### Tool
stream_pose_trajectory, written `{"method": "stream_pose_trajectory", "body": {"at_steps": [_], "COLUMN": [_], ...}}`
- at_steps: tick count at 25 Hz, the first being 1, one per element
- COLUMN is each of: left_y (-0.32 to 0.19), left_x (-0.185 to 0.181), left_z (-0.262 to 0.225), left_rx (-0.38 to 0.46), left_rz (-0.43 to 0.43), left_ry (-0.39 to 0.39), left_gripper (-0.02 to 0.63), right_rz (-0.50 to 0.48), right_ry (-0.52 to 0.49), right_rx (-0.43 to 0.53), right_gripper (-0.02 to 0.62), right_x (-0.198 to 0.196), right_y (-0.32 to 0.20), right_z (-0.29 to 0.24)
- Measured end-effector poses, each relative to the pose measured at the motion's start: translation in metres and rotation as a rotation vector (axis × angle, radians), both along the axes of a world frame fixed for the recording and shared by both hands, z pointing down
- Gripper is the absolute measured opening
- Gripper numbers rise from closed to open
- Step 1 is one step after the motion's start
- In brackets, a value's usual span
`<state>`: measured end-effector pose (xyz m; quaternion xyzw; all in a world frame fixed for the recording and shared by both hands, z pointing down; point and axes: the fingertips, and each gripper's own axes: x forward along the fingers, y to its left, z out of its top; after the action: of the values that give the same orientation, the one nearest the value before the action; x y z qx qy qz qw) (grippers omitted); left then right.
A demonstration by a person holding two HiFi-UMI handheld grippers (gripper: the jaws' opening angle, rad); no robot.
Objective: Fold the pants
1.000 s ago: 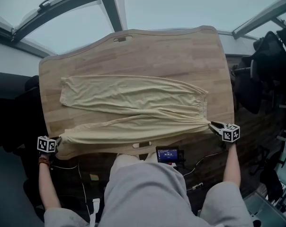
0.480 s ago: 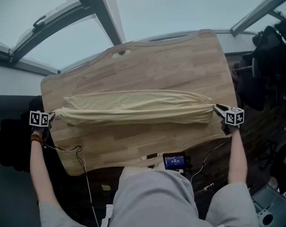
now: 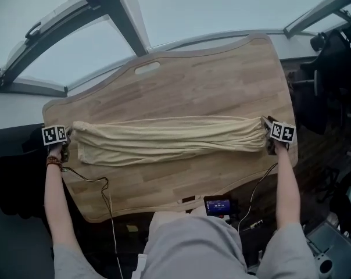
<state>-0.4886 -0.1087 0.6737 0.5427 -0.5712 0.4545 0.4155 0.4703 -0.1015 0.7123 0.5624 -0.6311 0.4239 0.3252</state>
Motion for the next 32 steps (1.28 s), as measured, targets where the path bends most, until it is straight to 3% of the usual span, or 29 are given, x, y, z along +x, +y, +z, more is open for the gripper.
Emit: {"method": "stream_pose_trajectory", "body": {"at_steps": [2,4,7,9,11,15,17,19,20,21,24,26,29,31,32], "left_y": [-0.004,0.009,0.053,0.082,0.097,0.099,0.097,0.095,0.095,0.095,0.106,0.127,0.163,0.180,0.186], "left_x": [-0.003,0.004,0.052,0.084,0.103,0.114,0.112,0.113,0.115,0.117,0.124,0.126,0.126,0.115,0.108], "left_z": [-0.016,-0.021,0.008,0.035,0.056,0.073,0.074,0.067,0.059,0.049,0.014,-0.001,0.009,0.024,0.030], "left_rx": [0.120,0.162,0.050,-0.043,-0.074,-0.026,-0.004,0.011,0.020,0.032,0.073,0.081,0.037,0.008,0.005], "left_rz": [-0.122,-0.209,-0.161,-0.094,-0.105,-0.232,-0.240,-0.228,-0.215,-0.200,-0.172,-0.173,-0.175,-0.212,-0.245], "left_ry": [0.107,0.227,0.344,0.318,0.284,0.250,0.213,0.207,0.215,0.229,0.293,0.328,0.328,0.309,0.309], "left_gripper": [0.190,0.193,0.192,0.190,0.183,0.141,0.102,0.021,0.017,0.016,0.015,0.015,0.019,0.082,0.159], "right_rz": [-0.069,-0.197,-0.475,-0.715,-0.945,-1.379,-1.507,-1.523,-1.498,-1.455,-1.277,-1.183,-1.134,-1.139,-1.136], "right_ry": [0.068,0.138,0.180,0.155,0.087,0.032,0.051,0.073,0.072,0.056,-0.010,0.004,0.023,0.061,0.093], "right_rx": [0.065,0.160,0.274,0.294,0.309,0.329,0.306,0.301,0.307,0.313,0.320,0.303,0.202,0.156,0.161], "right_gripper": [0.184,0.184,0.181,0.179,0.179,0.179,0.174,0.108,0.044,0.019,0.014,0.011,0.015,0.116,0.117], "right_x": [0.002,-0.014,-0.079,-0.144,-0.218,-0.337,-0.365,-0.379,-0.382,-0.384,-0.379,-0.372,-0.368,-0.367,-0.366], "right_y": [0.000,-0.002,-0.004,0.004,0.017,0.056,0.069,0.068,0.063,0.056,0.028,0.007,-0.007,-0.009,-0.010], "right_z": [-0.013,-0.034,-0.054,-0.052,-0.049,-0.036,-0.018,-0.006,-0.005,-0.008,-0.025,-0.025,-0.005,0.008,0.009]}}
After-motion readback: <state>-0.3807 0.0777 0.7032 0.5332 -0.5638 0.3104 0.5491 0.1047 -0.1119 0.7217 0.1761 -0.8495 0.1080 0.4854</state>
